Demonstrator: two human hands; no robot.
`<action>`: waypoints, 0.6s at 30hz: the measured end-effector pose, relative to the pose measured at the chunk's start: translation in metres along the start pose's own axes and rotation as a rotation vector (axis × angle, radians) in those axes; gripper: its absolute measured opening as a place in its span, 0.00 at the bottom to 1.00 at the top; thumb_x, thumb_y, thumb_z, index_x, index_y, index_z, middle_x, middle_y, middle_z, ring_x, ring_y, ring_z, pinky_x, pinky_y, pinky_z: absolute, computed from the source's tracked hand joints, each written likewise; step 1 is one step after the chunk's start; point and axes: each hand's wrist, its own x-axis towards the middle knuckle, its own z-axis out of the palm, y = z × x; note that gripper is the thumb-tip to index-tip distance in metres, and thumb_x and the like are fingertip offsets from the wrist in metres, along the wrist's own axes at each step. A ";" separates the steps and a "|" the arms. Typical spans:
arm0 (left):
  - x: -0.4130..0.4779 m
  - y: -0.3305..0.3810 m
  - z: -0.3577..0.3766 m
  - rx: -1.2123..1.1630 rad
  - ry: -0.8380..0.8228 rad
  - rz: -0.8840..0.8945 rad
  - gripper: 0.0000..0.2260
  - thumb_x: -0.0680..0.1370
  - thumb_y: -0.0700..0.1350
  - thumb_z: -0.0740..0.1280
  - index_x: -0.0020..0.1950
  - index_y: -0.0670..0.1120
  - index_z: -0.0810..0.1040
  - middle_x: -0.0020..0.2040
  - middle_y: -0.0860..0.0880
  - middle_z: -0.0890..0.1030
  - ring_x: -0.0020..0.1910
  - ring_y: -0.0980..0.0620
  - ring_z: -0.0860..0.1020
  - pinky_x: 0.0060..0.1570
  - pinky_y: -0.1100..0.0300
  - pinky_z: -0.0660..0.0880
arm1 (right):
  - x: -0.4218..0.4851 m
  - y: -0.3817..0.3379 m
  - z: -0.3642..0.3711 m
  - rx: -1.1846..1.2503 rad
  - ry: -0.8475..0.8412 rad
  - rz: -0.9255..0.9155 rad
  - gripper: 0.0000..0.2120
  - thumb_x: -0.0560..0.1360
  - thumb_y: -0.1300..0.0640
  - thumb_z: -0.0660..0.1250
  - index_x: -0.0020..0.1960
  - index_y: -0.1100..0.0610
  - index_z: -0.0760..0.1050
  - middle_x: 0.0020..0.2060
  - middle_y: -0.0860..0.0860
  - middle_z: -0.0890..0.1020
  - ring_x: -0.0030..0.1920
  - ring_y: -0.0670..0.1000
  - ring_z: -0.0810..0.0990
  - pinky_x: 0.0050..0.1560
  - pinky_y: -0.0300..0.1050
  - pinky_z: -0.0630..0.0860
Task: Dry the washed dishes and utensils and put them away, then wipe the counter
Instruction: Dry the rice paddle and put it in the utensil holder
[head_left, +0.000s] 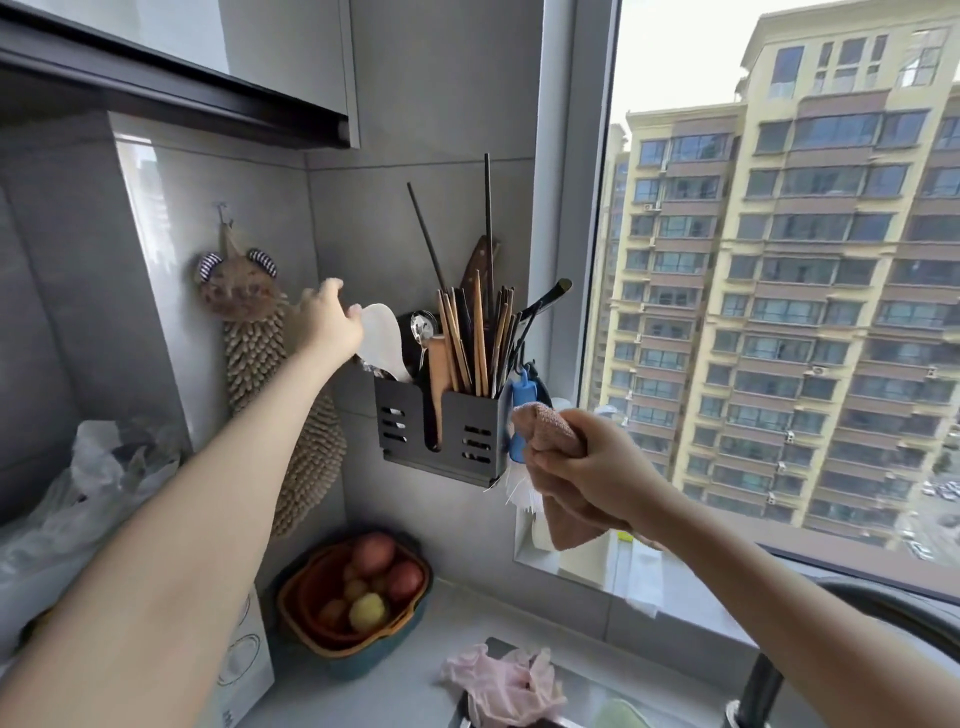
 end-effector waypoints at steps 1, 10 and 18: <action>-0.005 0.004 -0.006 -0.042 0.036 0.023 0.18 0.77 0.44 0.62 0.67 0.43 0.71 0.60 0.37 0.76 0.61 0.38 0.73 0.60 0.50 0.68 | -0.008 -0.001 -0.006 0.014 0.009 0.000 0.06 0.74 0.62 0.66 0.42 0.51 0.75 0.37 0.51 0.83 0.41 0.53 0.81 0.45 0.50 0.79; -0.178 0.119 -0.037 -0.309 -0.117 0.554 0.07 0.77 0.43 0.64 0.52 0.45 0.80 0.44 0.49 0.81 0.41 0.50 0.77 0.44 0.60 0.71 | -0.143 0.000 -0.090 0.197 0.092 0.079 0.07 0.73 0.62 0.70 0.49 0.53 0.78 0.39 0.47 0.82 0.39 0.44 0.81 0.43 0.38 0.78; -0.368 0.239 -0.036 -0.569 -0.465 0.946 0.07 0.77 0.43 0.67 0.53 0.46 0.81 0.41 0.56 0.78 0.34 0.68 0.73 0.36 0.74 0.71 | -0.317 0.032 -0.186 0.241 0.325 0.305 0.07 0.74 0.64 0.70 0.52 0.59 0.78 0.34 0.45 0.82 0.35 0.44 0.81 0.37 0.34 0.75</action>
